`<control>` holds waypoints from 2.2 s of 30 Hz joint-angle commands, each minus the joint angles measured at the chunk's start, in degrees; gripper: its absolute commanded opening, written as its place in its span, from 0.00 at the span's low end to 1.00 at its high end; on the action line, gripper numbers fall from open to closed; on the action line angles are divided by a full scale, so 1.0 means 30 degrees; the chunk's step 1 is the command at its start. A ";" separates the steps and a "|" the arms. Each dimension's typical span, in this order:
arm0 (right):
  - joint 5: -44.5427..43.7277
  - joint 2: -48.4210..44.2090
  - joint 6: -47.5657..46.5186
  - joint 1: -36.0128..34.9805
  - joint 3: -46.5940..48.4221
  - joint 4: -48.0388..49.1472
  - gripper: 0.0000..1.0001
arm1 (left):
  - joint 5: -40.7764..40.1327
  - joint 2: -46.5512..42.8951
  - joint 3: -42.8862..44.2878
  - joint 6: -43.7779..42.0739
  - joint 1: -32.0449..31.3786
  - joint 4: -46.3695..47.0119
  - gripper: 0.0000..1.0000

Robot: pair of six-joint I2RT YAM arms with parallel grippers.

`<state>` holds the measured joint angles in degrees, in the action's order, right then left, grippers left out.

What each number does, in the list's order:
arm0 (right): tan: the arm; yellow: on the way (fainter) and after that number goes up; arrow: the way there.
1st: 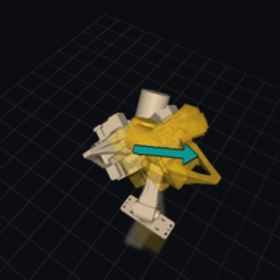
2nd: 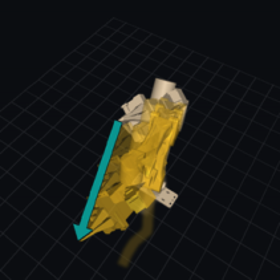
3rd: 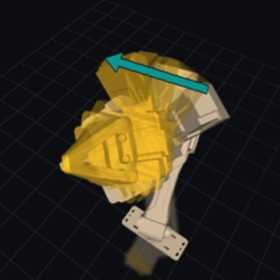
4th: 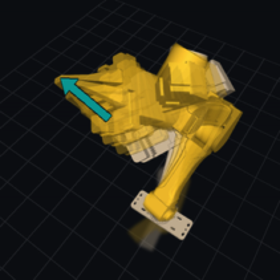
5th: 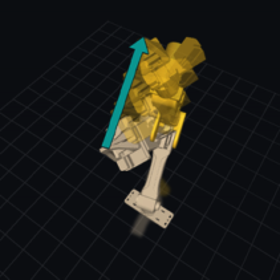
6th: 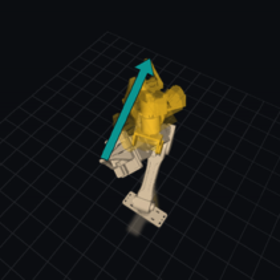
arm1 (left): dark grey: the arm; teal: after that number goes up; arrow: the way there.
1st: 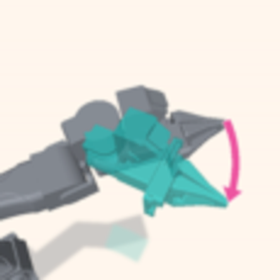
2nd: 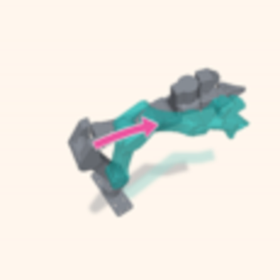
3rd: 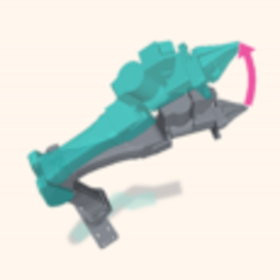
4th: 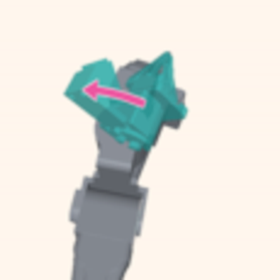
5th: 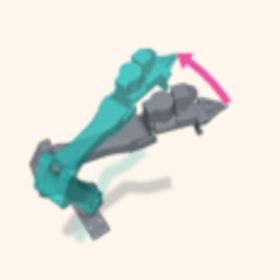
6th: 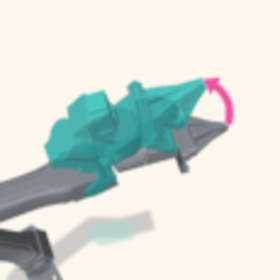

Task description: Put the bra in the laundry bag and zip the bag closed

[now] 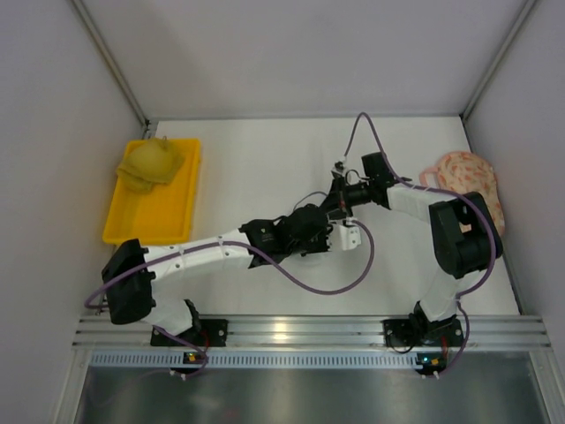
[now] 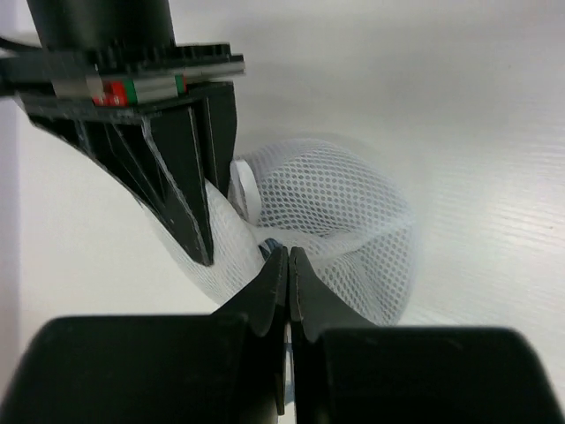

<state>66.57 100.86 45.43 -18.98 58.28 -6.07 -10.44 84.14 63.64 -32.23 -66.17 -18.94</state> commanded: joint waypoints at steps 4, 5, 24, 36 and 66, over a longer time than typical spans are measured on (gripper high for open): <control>-0.1387 -0.0689 -0.1109 0.1200 0.0788 0.0733 0.00 | 0.2774 -0.1589 -0.0499 0.5523 0.1928 -0.1890 0.00; -0.1359 -0.0719 -0.1110 0.1259 0.0643 0.0849 0.00 | 0.2892 -0.1678 -0.0557 0.6021 0.2481 -0.1890 0.00; -0.1156 -0.1891 -0.3245 0.2519 0.0025 -0.0721 0.03 | 0.7844 -0.2763 -0.1964 1.4580 0.8697 -0.1393 0.00; -0.3552 -0.3882 -1.5486 0.3924 0.3977 -1.3089 0.76 | 0.9543 -0.2587 -0.1761 1.3907 0.9196 -0.0191 0.00; -1.4046 -0.6931 -1.9215 -0.8203 0.5535 -1.0487 0.57 | 0.8693 -0.1589 -0.1405 2.1230 1.1860 0.1215 0.00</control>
<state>25.06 80.16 -10.55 -40.88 72.12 -39.16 13.72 81.52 60.90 27.64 -32.12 -17.89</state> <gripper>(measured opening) 0.592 0.018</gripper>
